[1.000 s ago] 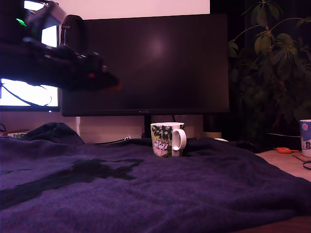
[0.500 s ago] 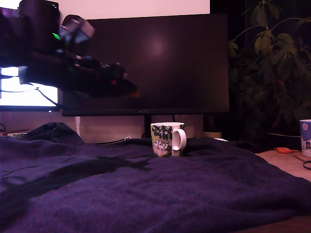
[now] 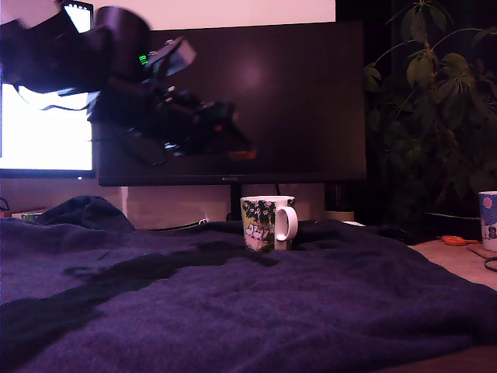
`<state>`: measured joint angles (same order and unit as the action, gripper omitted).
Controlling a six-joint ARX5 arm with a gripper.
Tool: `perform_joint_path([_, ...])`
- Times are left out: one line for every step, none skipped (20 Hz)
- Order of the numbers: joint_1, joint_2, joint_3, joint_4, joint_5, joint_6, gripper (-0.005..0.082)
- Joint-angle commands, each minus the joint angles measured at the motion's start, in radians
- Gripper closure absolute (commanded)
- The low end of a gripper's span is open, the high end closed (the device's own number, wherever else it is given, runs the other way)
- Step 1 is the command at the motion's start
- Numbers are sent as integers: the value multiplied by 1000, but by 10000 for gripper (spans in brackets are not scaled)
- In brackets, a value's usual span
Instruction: Pick up the coffee capsules on the table and drop them inside the coffee cup
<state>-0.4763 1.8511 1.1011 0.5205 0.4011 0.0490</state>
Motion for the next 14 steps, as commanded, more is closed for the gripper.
perform_joint_path([-11, 27, 34, -50, 11, 5, 589])
perform_joint_path([-14, 29, 60, -90, 11, 5, 589])
perform_joint_path([-18, 38, 86, -128, 11, 5, 589])
perform_joint_path([-21, 43, 115, -184, 11, 5, 589])
perform_joint_path([-24, 58, 148, -231, 11, 5, 588])
perform_joint_path([-24, 73, 184, -282, 10, 5, 586])
perform_joint_path([-24, 90, 222, -329, 10, 5, 586])
perform_joint_path([-27, 107, 258, -377, 10, 5, 586])
perform_joint_path([-29, 126, 296, -425, 10, 5, 586])
perform_joint_path([-29, 147, 338, -476, 10, 5, 586])
perform_joint_path([-29, 166, 382, -530, 9, 5, 586])
perform_joint_path([-29, 187, 418, -574, 10, 5, 586])
perform_joint_path([-31, 209, 461, -618, 9, 5, 586])
perform_joint_path([-31, 228, 501, -660, 9, 6, 586])
